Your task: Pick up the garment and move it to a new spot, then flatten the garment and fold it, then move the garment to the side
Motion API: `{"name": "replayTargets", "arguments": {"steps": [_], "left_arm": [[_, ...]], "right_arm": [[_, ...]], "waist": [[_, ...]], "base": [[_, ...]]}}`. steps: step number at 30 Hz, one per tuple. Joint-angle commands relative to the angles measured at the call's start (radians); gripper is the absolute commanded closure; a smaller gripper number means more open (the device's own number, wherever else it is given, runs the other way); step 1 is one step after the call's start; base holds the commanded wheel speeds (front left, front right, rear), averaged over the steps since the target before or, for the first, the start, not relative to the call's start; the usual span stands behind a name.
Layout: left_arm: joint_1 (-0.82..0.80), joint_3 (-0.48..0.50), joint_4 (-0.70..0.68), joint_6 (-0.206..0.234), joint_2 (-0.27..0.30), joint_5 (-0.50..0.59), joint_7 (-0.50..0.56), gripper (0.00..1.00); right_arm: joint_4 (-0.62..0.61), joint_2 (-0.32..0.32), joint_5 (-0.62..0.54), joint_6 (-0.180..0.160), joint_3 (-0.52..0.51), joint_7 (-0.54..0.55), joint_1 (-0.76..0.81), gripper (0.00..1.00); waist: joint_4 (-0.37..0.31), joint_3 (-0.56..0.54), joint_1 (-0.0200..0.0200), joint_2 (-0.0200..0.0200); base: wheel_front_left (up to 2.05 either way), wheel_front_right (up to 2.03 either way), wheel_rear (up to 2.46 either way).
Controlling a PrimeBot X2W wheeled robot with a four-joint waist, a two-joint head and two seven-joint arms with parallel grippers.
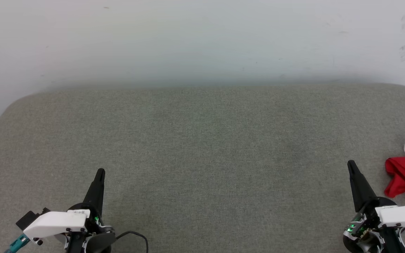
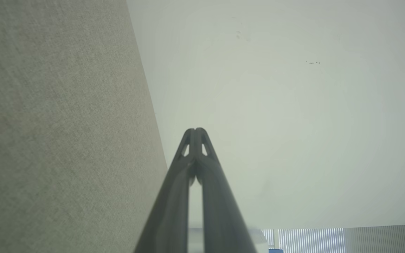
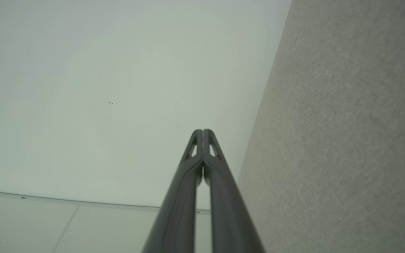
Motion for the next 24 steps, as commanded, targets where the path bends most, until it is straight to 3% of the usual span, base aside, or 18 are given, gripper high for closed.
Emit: {"name": "replayTargets", "arguments": {"steps": [1, 24], "left_arm": [[-0.018, 0.006, 0.001, -0.009, -0.004, -0.020, 0.008, 1.00], [-0.020, 0.018, 0.003, -0.015, -0.010, -0.054, 0.020, 1.00]], "right_arm": [[0.007, 0.000, 0.024, 0.000, -0.001, 0.004, -0.022, 1.00], [0.020, 0.006, 0.056, 0.000, -0.009, 0.008, -0.031, 1.00]], "waist": [[0.000, 0.001, 0.0000, 0.0000], [0.001, 0.004, 0.0000, 0.0000]], "base": [[0.00, 0.00, 0.00], [0.00, 0.00, 0.00]]}}
